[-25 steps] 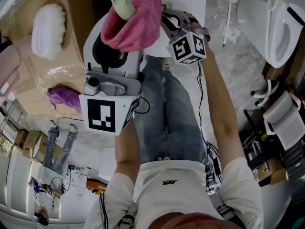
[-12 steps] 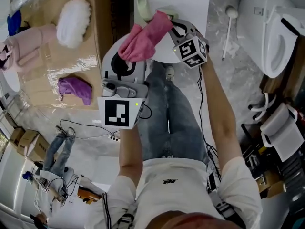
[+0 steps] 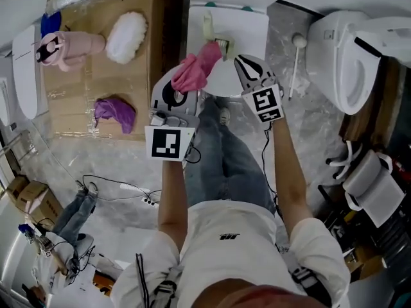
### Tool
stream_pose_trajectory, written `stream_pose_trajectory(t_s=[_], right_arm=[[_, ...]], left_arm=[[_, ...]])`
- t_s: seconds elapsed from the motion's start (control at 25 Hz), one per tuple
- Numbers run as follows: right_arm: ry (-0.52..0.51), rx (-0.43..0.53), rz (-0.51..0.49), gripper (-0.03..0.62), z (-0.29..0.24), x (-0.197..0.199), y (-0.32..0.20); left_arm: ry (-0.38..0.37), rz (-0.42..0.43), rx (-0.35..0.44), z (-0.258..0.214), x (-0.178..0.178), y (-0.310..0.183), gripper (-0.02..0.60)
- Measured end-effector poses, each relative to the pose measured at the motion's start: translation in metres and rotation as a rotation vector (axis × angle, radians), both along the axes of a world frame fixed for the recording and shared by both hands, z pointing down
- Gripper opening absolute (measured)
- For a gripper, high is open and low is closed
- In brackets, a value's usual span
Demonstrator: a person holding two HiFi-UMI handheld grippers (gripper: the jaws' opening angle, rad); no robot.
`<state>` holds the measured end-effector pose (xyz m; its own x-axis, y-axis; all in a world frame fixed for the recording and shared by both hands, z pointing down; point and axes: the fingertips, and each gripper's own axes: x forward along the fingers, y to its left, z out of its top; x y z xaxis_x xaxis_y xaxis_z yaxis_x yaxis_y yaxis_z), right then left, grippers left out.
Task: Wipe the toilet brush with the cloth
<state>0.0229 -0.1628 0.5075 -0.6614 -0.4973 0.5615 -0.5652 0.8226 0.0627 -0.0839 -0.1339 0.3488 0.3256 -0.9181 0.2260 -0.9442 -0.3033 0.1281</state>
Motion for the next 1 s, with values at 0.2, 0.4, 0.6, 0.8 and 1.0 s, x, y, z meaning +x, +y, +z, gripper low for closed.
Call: stream_pose_trajectory(t_s=[0.2,0.4,0.6,0.8,1.0], right_arm=[[-0.070,0.071,0.041,0.021,-0.090,0.018,0.015],[-0.137,0.130,0.079,0.021,-0.178,0.034,0.034],[-0.216,0.162,0.089,0.016,-0.246,0.048,0.059],[-0.248,0.182,0.093,0.012,-0.291,0.059,0.094],[-0.274,0.205,0.087,0.012,-0.325,0.066,0.124]], left_arm=[[-0.018,0.022,0.027,-0.043,0.011,0.012,0.044],[-0.076,0.080,0.040,-0.082,0.026,0.028,0.044],[-0.088,0.116,0.056,-0.117,0.041,0.048,0.044],[-0.093,0.139,0.056,-0.146,0.057,0.077,0.044],[-0.093,0.145,0.064,-0.172,0.068,0.106,0.044]])
